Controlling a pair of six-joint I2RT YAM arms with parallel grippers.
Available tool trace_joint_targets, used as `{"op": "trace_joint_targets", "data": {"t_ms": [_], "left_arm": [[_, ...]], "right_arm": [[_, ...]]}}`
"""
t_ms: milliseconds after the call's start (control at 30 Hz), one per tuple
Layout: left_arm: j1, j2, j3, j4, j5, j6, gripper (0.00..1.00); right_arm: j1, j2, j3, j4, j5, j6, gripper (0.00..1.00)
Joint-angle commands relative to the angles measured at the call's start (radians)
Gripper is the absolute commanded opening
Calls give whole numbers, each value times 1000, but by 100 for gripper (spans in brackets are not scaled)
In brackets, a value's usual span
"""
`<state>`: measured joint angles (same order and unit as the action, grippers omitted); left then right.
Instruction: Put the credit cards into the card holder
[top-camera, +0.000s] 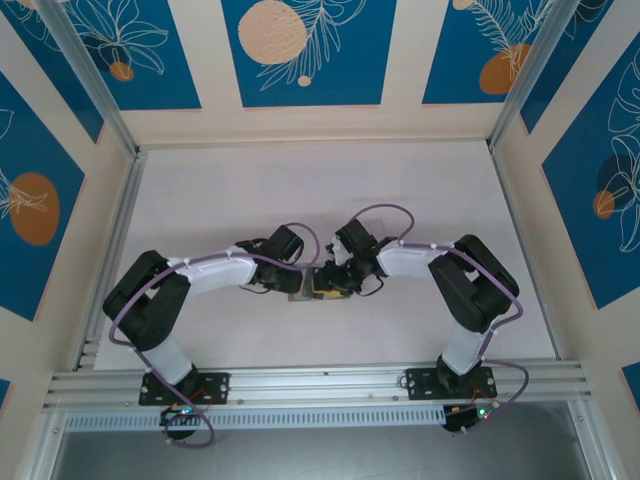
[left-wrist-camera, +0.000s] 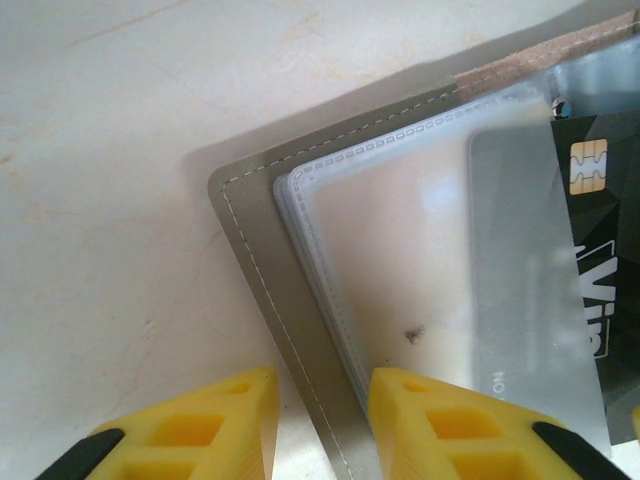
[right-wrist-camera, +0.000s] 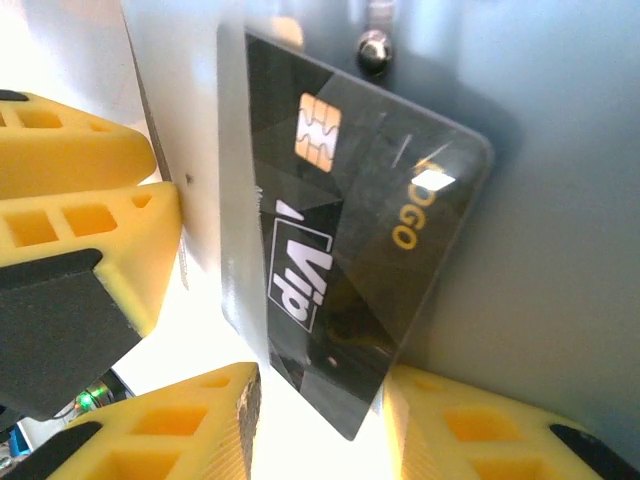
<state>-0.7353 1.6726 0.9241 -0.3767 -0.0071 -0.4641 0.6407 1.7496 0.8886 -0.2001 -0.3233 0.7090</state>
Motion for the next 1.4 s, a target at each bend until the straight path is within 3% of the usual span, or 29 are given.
{"op": "trace_joint_targets", "data": {"t_ms": [0,467,867,1367], "left_arm": [[-7,60,-27,-37,7,2,31],[-7,66,-32,-25,10,-2,31],[-7,67,-41,-13,18,0,31],[-7,69,-36,-14,16,7,31]], "right_arm": [[-30,15,2,-76,-6,-22,39],[-46,81,85,-81,-7,-32,32],[-35,138,180,-174,48,-110,3],[-33,127,161,-217,13,-194,0]]}}
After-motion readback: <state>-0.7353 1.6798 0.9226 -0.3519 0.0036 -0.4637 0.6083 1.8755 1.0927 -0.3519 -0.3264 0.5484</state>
